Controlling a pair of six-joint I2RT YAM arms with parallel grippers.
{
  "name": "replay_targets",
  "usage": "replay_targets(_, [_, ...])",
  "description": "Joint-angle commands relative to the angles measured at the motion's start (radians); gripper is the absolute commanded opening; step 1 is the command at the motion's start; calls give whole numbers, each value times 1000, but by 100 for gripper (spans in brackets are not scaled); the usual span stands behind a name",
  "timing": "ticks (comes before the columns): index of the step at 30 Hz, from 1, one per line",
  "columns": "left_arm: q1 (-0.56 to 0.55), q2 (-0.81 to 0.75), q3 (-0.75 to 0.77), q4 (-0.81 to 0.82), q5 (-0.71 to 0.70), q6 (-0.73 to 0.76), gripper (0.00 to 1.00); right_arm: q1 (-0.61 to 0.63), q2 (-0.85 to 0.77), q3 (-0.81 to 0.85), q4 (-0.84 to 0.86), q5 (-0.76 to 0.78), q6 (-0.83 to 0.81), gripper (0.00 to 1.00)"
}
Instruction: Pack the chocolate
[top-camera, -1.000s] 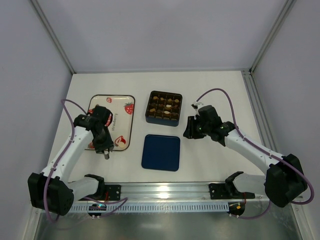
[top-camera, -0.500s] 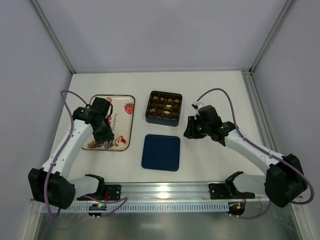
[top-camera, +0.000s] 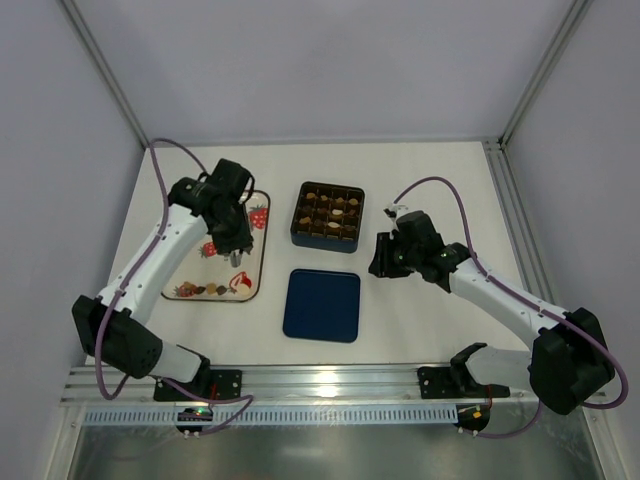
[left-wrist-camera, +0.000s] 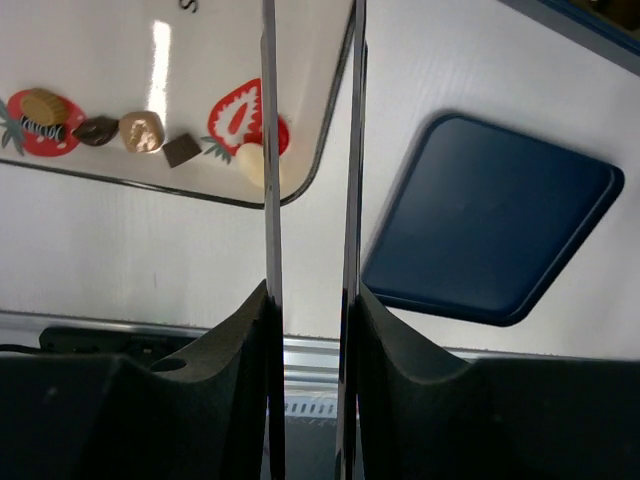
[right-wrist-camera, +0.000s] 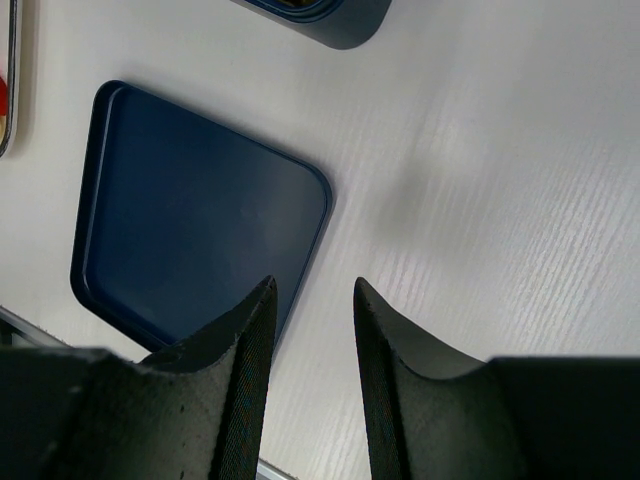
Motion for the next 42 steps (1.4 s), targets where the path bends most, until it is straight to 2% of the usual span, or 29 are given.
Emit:
replay_targets(1, [-81,63,104,3,-24,-13,28,6,-4,39,2,28,0,39])
replay_targets(9, [-213,264,320,5,-31,-28,28,6,-15,30,-9,46,0,39])
replay_targets(16, [-266,350,394,7,-28,-34,28,6,-26,21,-12,61,-6,39])
replay_targets(27, [-298,367,362,14,-21,-43,29,5,-28,13,-11,60,-4,39])
replay_targets(42, [-301,349,291,46,-10,-45,35,5,-28,10,-8,58,-3,39])
